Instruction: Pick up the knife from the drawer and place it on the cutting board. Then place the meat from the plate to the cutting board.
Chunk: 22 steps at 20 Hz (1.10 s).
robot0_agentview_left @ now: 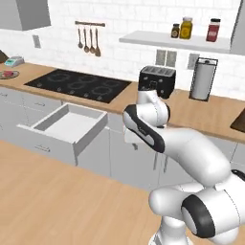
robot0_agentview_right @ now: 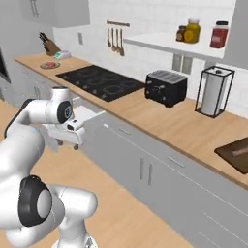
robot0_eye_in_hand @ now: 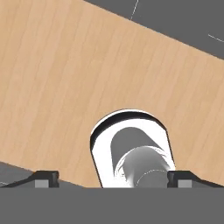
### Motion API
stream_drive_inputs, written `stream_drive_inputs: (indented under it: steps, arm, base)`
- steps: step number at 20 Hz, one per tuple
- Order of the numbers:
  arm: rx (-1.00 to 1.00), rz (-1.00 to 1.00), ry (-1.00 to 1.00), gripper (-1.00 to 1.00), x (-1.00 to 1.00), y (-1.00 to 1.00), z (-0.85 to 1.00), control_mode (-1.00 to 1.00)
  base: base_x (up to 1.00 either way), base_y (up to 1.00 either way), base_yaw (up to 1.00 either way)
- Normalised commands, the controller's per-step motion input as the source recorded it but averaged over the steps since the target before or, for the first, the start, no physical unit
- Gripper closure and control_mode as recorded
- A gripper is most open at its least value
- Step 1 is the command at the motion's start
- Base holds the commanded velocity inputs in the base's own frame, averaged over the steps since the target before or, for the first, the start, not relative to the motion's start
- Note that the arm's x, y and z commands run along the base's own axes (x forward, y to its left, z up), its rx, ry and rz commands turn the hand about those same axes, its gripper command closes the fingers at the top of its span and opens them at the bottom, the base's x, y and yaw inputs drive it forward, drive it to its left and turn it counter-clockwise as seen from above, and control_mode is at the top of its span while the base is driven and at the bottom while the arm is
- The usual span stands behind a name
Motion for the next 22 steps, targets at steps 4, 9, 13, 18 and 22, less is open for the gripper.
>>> stream_drive_inputs:
  steps: [4,9,13,18,22]
  arm:
    - [0.0,0.0,0.0,-1.0,0.0,0.0,0.0,1.0]
    - [0.0,0.0,0.0,-1.0,0.0,0.0,0.0,1.0]
    - [0.0,0.0,0.0,-1.0,0.0,0.0,0.0,1.0]
    - [0.0,0.0,0.0,-1.0,0.0,0.0,0.0,1.0]
    - [0.0,0.0,0.0,-1.0,0.0,0.0,0.0,1.0]
  base:
    - [-0.23,0.86,0.81]
    - [-0.02,0.97,0.7]
    - [0.84,0.73,0.33]
    - [1.0,0.24,0.17]
    - [1.0,0.23,0.17]
